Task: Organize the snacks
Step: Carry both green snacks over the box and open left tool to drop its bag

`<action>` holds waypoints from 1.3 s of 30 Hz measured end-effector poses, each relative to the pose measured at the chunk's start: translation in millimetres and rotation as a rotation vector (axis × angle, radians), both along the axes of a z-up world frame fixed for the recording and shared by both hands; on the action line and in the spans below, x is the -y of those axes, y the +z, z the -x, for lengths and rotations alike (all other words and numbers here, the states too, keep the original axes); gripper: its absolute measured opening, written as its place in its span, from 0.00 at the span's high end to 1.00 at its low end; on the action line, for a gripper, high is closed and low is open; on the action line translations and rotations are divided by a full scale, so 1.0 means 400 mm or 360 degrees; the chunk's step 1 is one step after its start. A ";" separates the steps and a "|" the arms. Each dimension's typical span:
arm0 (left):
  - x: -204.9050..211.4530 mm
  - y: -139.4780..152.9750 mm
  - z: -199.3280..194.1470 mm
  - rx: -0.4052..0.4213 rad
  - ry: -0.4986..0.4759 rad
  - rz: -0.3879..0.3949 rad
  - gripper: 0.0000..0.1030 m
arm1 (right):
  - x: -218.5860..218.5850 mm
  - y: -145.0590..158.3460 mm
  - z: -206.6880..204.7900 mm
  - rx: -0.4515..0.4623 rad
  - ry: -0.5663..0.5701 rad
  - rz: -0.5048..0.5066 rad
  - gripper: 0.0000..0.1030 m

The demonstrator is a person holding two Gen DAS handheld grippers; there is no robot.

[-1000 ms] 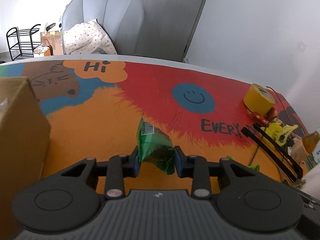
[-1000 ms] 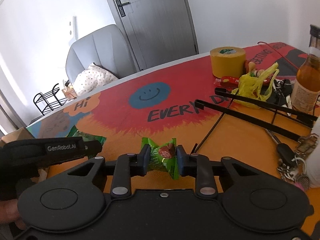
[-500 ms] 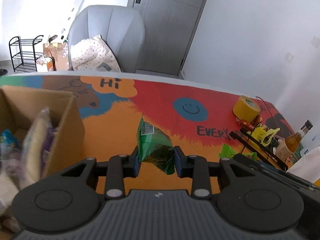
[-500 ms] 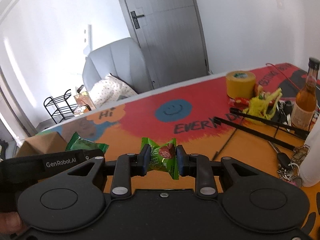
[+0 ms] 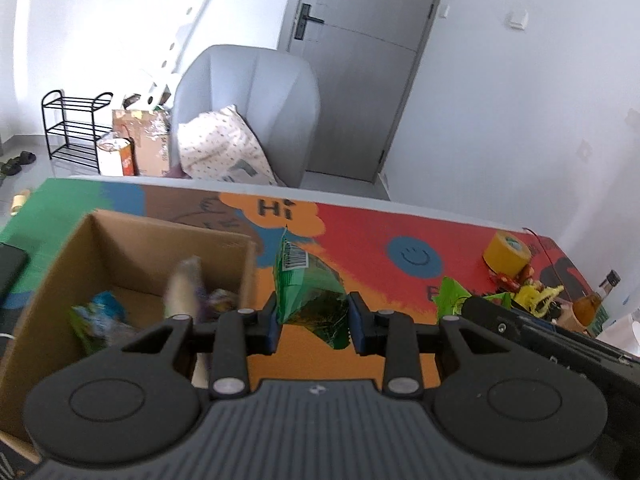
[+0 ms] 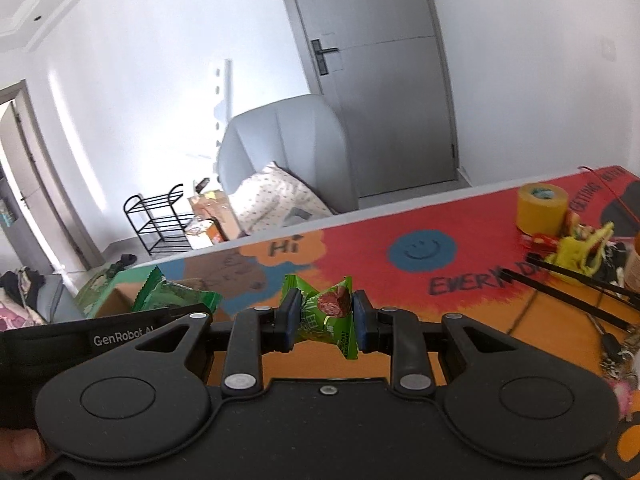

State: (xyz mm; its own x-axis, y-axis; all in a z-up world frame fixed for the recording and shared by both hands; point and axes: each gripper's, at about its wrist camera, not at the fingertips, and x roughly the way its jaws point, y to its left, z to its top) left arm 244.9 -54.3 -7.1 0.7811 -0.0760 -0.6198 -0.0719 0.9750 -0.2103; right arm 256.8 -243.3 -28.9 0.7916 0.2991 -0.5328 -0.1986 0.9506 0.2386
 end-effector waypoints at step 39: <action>-0.301 -0.066 -0.027 -0.0127 0.0166 0.0048 0.52 | -0.283 -0.017 -0.048 -0.0110 0.0294 -0.0022 0.75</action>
State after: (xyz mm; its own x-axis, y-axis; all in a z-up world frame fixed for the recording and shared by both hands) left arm 255.8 66.1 -33.3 0.7341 -0.0165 -0.6789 -0.1902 0.9547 -0.2288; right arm 275.9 -130.3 -35.8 0.6844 0.4436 -0.5786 -0.3520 0.8960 0.2707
